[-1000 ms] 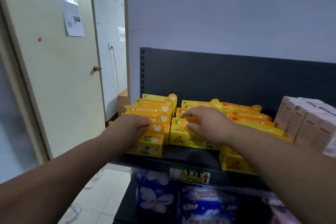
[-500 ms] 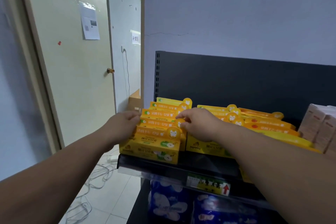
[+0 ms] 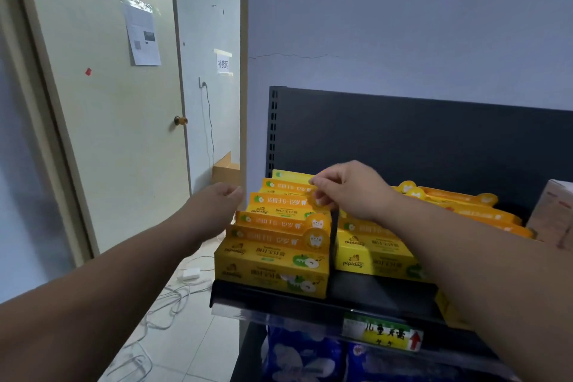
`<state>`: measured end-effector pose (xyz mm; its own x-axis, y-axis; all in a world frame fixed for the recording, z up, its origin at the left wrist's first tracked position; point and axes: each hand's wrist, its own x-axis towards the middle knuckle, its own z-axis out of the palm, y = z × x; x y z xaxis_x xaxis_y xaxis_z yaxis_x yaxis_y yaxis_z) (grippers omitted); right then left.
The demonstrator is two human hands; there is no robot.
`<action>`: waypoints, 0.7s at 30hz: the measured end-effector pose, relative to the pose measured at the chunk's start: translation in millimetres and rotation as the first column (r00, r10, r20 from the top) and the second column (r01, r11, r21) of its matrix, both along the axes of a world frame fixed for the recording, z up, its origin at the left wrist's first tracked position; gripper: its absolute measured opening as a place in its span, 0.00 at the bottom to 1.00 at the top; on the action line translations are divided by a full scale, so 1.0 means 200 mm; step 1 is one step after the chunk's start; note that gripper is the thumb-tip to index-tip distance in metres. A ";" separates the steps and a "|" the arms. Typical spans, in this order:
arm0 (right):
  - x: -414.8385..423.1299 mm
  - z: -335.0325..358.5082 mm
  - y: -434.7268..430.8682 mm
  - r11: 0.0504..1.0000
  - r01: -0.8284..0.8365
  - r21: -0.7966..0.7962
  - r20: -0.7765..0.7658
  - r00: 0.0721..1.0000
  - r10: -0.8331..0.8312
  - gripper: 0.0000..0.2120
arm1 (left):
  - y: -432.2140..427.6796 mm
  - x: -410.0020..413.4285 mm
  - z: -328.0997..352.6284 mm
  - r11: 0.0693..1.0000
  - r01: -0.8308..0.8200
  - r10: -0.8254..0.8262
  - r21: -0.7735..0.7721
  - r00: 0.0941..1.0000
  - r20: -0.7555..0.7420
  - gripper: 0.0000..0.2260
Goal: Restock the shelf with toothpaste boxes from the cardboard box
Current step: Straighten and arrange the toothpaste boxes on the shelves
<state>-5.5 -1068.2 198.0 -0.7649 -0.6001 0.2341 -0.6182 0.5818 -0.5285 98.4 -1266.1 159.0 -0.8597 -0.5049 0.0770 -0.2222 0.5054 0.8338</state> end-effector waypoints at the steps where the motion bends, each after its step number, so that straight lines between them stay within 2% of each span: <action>1: -0.01 0.00 -0.01 0.999 0.028 0.037 -0.079 0.997 -0.025 0.12 | -0.02 -0.03 0.01 1.000 0.010 -0.010 0.000 1.000 0.004 0.16; 3: -0.04 -0.01 -0.04 0.984 0.052 0.170 -0.151 0.988 -0.027 0.14 | -0.06 -0.09 0.03 0.999 0.048 -0.048 0.010 0.999 0.021 0.16; 6: -0.08 -0.04 -0.08 0.951 0.064 0.301 -0.129 0.991 -0.026 0.17 | -0.12 -0.17 0.04 0.989 0.148 -0.147 -0.001 0.986 0.076 0.17; 9: -0.11 -0.04 -0.11 0.941 0.091 0.326 -0.140 0.989 -0.047 0.19 | -0.14 -0.23 0.01 0.970 0.237 -0.230 -0.047 0.966 0.122 0.13; 12: -0.14 -0.04 -0.13 0.922 0.104 0.372 -0.132 0.989 -0.059 0.17 | -0.17 -0.25 -0.02 0.962 0.251 -0.243 -0.104 0.966 0.086 0.06; 15: -0.16 -0.03 -0.14 0.916 0.056 0.397 -0.081 0.996 -0.026 0.13 | -0.21 -0.25 -0.04 0.948 0.278 -0.267 -0.158 0.960 0.084 0.08; 18: -0.15 0.00 -0.14 0.915 -0.045 0.400 0.039 0.999 0.032 0.08 | -0.26 -0.23 -0.02 0.928 0.324 -0.307 -0.185 0.944 0.118 0.07; 21: -0.15 0.04 -0.15 0.924 -0.097 0.371 0.102 0.993 0.064 0.11 | -0.26 -0.23 -0.01 0.912 0.382 -0.357 -0.151 0.919 0.165 0.13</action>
